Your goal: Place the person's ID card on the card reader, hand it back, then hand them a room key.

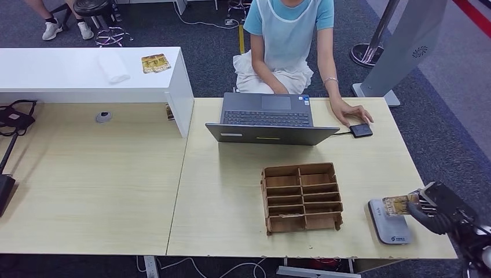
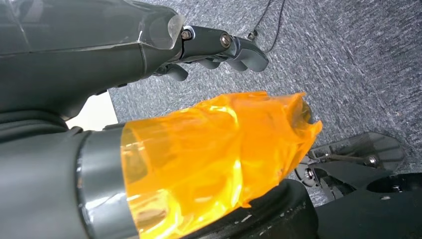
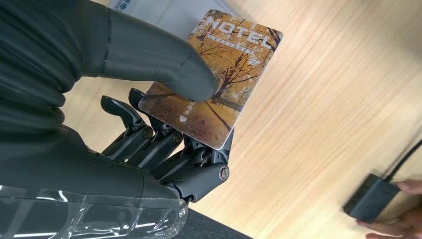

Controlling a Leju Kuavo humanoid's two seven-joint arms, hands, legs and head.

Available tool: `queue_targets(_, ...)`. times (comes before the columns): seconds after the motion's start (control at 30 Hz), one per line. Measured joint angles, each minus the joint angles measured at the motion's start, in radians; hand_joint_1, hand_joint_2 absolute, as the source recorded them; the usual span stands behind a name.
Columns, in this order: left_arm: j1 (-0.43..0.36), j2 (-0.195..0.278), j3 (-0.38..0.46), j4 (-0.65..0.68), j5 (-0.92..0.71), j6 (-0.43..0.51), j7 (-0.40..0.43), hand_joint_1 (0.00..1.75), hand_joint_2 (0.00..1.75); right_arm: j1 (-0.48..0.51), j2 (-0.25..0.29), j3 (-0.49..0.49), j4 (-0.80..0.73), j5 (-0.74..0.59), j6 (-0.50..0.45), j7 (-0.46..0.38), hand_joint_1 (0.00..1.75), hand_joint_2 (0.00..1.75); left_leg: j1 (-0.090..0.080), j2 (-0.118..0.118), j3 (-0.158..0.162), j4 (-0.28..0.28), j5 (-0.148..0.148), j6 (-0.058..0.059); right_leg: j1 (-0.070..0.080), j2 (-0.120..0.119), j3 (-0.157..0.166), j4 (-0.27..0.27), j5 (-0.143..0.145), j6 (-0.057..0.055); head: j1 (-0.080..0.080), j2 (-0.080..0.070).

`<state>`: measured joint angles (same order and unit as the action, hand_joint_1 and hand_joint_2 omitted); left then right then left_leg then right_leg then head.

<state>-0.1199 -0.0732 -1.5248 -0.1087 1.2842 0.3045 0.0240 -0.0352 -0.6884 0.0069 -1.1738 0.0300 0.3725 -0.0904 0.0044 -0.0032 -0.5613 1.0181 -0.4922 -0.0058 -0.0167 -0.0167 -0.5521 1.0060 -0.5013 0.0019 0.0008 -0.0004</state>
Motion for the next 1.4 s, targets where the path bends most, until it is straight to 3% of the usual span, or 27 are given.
queue_targets(0.63, 0.0, 0.001, 0.0, 0.0, -0.008, -0.001, 0.0, 0.0, 0.0, -0.004, 0.047, -0.013, 0.118, 0.012, -0.025, 0.006, 1.75, 1.75, 0.0, 0.0, 0.0, 0.0, 0.0, 0.0, 0.0, 0.0, 0.0, 0.0, 0.0, 0.0, 0.0, 0.0)
queue_targets(1.4, 0.0, 0.001, 0.0, 0.0, 0.001, -0.002, -0.004, 0.0, 0.0, 0.004, 0.088, -0.085, 0.089, 0.048, -0.047, -0.009, 1.75, 1.75, 0.0, 0.001, 0.0, 0.0, 0.0, 0.0, 0.0, 0.0, 0.0, 0.0, 0.0, 0.0, 0.0, 0.0)
